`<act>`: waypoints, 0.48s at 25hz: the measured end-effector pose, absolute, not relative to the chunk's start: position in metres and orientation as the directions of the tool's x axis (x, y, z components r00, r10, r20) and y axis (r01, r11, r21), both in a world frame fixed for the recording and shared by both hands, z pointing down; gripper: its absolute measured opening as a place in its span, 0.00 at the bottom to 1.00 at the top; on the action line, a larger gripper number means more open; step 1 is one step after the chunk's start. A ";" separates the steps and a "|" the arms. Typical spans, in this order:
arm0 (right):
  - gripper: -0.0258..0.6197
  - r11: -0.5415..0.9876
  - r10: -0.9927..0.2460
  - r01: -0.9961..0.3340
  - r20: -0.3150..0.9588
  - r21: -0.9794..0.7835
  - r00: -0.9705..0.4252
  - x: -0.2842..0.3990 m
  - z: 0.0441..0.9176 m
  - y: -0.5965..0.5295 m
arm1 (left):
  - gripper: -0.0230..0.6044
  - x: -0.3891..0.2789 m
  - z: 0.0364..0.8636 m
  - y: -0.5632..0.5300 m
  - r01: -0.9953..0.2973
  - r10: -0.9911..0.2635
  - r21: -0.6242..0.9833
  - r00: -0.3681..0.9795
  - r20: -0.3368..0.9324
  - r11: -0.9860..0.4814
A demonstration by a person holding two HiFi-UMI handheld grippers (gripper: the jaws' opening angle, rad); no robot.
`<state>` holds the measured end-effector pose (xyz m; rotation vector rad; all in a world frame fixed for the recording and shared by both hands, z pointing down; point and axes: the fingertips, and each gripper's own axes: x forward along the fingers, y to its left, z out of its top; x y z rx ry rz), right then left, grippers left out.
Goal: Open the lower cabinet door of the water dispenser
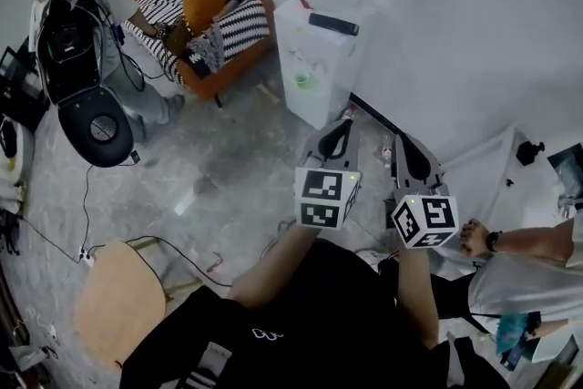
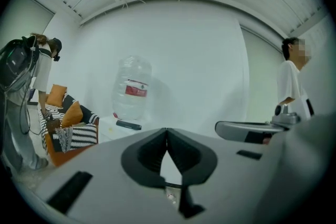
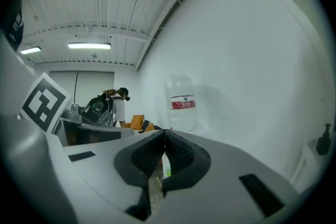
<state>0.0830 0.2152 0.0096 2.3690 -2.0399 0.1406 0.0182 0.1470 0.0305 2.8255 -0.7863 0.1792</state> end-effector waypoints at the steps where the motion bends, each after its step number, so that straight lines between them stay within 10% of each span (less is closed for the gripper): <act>1: 0.06 -0.148 -0.987 -0.988 0.076 -0.049 0.144 0.086 0.008 0.201 | 0.05 0.020 0.029 0.132 -0.525 -0.501 0.163 0.849 0.167 -0.836; 12: 0.06 -0.138 -0.989 -0.990 0.053 -0.024 0.137 0.111 -0.005 0.065 | 0.05 0.053 0.007 -0.001 -0.506 -0.494 0.162 0.863 0.111 -0.847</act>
